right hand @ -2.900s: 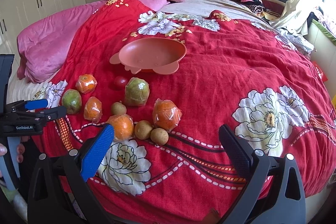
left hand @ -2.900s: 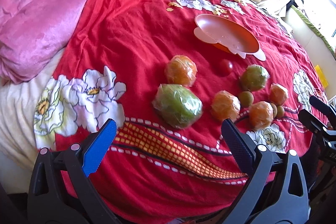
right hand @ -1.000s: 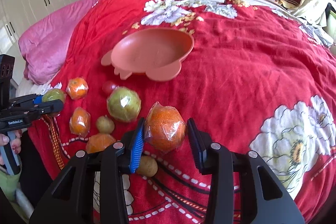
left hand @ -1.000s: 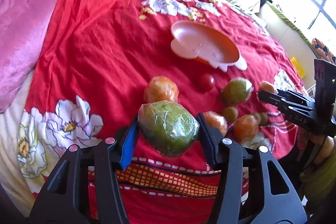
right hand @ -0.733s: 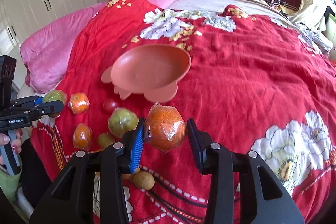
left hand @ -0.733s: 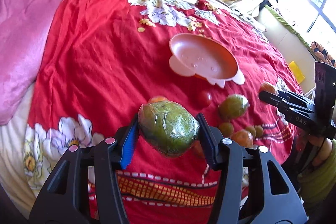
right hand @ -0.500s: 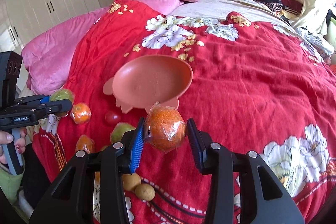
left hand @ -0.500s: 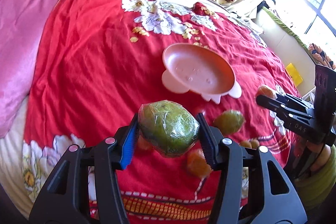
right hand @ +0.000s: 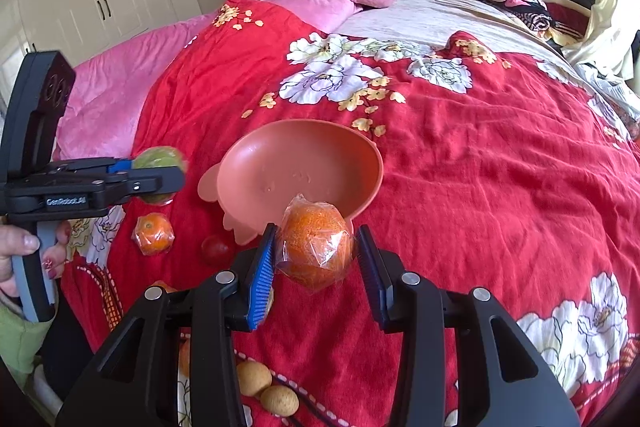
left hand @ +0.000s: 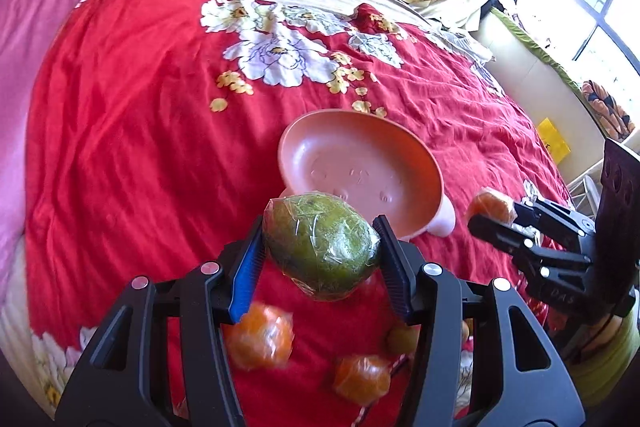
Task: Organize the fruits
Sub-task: 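Carry both fruits over the pink bowl while the right gripper opens, dropping the orange in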
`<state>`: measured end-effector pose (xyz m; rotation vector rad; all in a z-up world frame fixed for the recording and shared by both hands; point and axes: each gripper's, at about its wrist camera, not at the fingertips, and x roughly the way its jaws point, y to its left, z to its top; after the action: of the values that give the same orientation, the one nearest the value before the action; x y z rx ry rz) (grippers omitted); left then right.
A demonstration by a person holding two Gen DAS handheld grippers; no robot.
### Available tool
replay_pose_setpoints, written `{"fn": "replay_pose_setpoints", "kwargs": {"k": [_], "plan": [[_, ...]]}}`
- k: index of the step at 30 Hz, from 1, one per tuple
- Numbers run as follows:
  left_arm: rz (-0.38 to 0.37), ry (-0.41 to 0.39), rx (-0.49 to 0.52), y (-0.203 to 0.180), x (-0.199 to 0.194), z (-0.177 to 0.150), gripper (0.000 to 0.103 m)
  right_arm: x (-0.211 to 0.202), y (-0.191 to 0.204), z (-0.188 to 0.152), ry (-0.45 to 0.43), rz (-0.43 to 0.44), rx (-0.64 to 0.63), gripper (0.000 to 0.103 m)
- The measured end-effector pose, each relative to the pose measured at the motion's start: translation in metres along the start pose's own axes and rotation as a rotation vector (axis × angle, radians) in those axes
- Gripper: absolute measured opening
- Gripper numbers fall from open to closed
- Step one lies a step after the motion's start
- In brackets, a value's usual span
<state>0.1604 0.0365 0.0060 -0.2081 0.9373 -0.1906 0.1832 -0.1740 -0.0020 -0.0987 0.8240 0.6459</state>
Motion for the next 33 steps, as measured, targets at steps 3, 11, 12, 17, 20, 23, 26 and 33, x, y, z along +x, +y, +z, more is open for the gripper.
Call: {"fn": "replay_pose_setpoints", "kwargs": {"k": [3,11,12,17,20,23,26,33], "plan": [[-0.010,0.005,0.009,-0.003,0.007,0.009,0.045,0.005,0.001,0.004,0.002,0.003,-0.007,0.038],[-0.023,0.035,0.044,-0.013,0.032,0.028,0.045,0.016,0.003,0.012,0.009,0.010,-0.029,0.038],[-0.024,0.040,0.043,-0.013,0.035,0.029,0.045,0.017,0.004,0.013,0.011,0.011,-0.032,0.038],[-0.031,0.063,0.042,-0.012,0.051,0.037,0.045,0.028,0.005,0.016,0.033,0.005,-0.050,0.038],[-0.031,0.075,0.049,-0.012,0.059,0.042,0.045,0.035,0.005,0.016,0.043,0.006,-0.055,0.038],[-0.029,0.082,0.053,-0.011,0.065,0.045,0.045,0.041,0.005,0.017,0.049,0.009,-0.057,0.038],[-0.030,0.087,0.058,-0.012,0.069,0.048,0.045,0.047,0.005,0.018,0.059,0.013,-0.060,0.038],[-0.031,0.100,0.065,-0.012,0.077,0.050,0.045,0.059,0.007,0.020,0.075,0.024,-0.070,0.038]]}}
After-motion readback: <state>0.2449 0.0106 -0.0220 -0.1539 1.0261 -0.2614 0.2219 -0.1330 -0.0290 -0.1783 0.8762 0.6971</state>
